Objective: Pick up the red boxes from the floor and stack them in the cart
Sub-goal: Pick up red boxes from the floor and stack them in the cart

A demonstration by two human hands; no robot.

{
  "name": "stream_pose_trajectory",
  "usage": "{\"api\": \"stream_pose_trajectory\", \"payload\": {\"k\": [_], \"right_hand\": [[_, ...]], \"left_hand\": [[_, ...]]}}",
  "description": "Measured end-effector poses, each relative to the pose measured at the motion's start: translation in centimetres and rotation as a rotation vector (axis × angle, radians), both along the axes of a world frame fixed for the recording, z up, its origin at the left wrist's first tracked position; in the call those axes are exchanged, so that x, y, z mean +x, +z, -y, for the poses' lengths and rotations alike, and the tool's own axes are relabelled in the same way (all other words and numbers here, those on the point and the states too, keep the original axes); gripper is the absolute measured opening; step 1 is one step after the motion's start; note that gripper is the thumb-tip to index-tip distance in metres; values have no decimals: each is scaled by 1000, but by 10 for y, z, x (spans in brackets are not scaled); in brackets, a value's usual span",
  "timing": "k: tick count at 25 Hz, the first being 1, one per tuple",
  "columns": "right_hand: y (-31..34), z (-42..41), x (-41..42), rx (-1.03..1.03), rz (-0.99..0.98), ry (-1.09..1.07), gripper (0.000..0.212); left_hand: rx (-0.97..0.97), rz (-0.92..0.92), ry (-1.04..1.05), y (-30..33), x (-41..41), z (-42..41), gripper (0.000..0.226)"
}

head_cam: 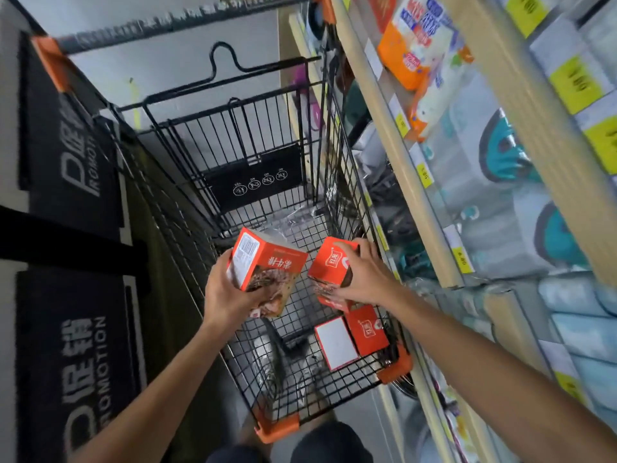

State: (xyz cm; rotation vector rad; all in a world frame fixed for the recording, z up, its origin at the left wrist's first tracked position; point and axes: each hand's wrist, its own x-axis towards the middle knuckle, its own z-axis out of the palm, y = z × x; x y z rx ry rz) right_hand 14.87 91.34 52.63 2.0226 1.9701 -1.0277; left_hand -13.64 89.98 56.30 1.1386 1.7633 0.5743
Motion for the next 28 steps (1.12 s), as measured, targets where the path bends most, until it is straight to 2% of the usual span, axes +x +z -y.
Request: {"api": "stream_pose_trajectory", "payload": {"k": [5, 10, 13, 19, 28], "right_hand": [[-37, -8, 1, -57, 87, 132, 138], [-76, -12, 5, -136, 148, 182, 150], [-88, -11, 5, -163, 155, 235, 147], [-100, -17, 3, -155, 106, 285, 126], [-99, -17, 12, -193, -30, 287, 133]], "left_hand": [[-27, 3, 31, -28, -1, 6, 108], [-36, 13, 62, -49, -1, 13, 104], [-42, 26, 62, -57, 1, 16, 101], [-47, -3, 48, -73, 3, 20, 106], [-60, 33, 61, -85, 11, 24, 106]]}}
